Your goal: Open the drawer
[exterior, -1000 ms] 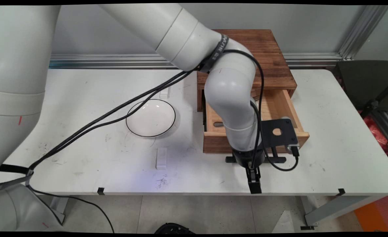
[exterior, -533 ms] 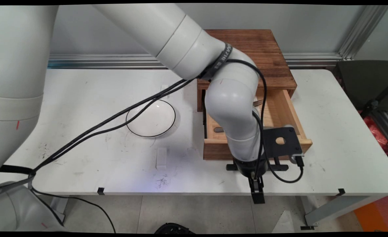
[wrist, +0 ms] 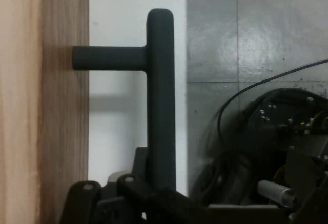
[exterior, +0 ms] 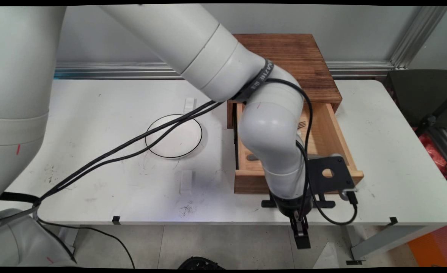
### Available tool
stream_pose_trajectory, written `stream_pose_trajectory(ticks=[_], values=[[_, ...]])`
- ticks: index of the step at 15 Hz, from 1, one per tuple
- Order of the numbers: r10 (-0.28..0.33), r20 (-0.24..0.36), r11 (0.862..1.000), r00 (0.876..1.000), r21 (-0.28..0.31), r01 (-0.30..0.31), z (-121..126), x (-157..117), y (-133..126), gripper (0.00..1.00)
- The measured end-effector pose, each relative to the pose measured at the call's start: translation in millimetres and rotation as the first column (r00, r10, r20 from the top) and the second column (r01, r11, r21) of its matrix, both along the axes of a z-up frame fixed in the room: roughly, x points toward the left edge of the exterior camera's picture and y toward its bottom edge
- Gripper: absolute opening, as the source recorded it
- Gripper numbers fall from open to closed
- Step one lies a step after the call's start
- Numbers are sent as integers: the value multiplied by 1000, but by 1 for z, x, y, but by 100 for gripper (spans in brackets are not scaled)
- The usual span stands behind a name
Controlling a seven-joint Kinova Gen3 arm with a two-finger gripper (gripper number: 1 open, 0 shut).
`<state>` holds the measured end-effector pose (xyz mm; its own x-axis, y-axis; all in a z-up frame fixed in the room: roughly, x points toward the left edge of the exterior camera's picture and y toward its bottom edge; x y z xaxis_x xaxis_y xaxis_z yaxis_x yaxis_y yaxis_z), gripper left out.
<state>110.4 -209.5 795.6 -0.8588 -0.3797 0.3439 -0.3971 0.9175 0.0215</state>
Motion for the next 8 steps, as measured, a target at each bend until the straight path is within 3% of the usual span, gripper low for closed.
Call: stream_pose_trajectory(ticks=[8], values=[[12,-13,999,1000,36,-11,4,-10,20,100]])
